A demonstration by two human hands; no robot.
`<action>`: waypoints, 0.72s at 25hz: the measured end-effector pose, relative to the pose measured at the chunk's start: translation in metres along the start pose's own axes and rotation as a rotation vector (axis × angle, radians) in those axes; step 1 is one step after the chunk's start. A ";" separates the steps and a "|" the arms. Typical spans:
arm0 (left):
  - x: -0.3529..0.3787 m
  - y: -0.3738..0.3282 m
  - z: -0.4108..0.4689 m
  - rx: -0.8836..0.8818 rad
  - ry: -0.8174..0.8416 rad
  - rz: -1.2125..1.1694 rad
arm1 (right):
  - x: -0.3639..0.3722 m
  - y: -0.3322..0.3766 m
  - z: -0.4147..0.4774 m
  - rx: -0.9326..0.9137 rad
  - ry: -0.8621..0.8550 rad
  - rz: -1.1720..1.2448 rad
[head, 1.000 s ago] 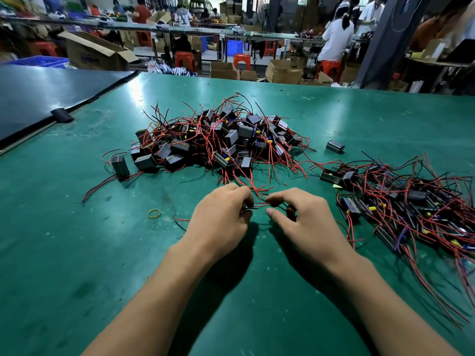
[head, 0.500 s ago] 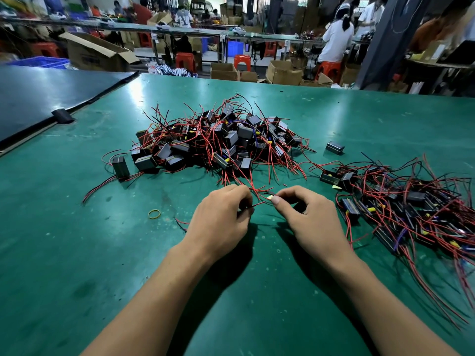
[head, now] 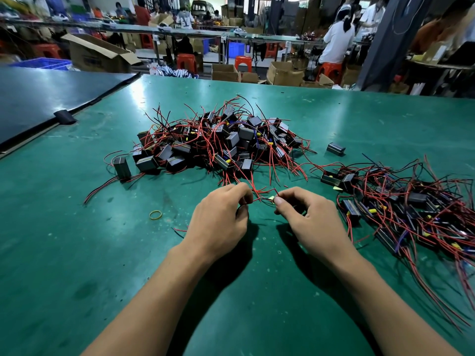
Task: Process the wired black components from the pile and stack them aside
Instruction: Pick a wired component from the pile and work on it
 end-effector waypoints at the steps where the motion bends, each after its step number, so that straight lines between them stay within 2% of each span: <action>1: 0.001 0.000 0.001 0.008 0.005 -0.025 | 0.001 0.001 0.000 -0.009 0.002 -0.025; 7: 0.004 -0.004 0.002 0.062 0.029 -0.033 | 0.003 0.002 0.000 -0.025 0.018 -0.078; 11: -0.003 -0.006 0.001 0.085 -0.048 -0.094 | 0.004 0.001 0.000 -0.019 0.019 -0.044; 18: -0.006 0.015 0.001 -0.162 -0.144 -0.393 | 0.006 0.007 -0.004 -0.051 0.059 0.002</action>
Point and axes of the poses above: each hand's wrist, its own z-axis towards the middle knuckle, its own x-axis out of the palm, y = z × x, the point moved 9 cm from there along z, towards the middle knuckle, and after that the axes turned 9 degrees about y, right-handed, at the moved point
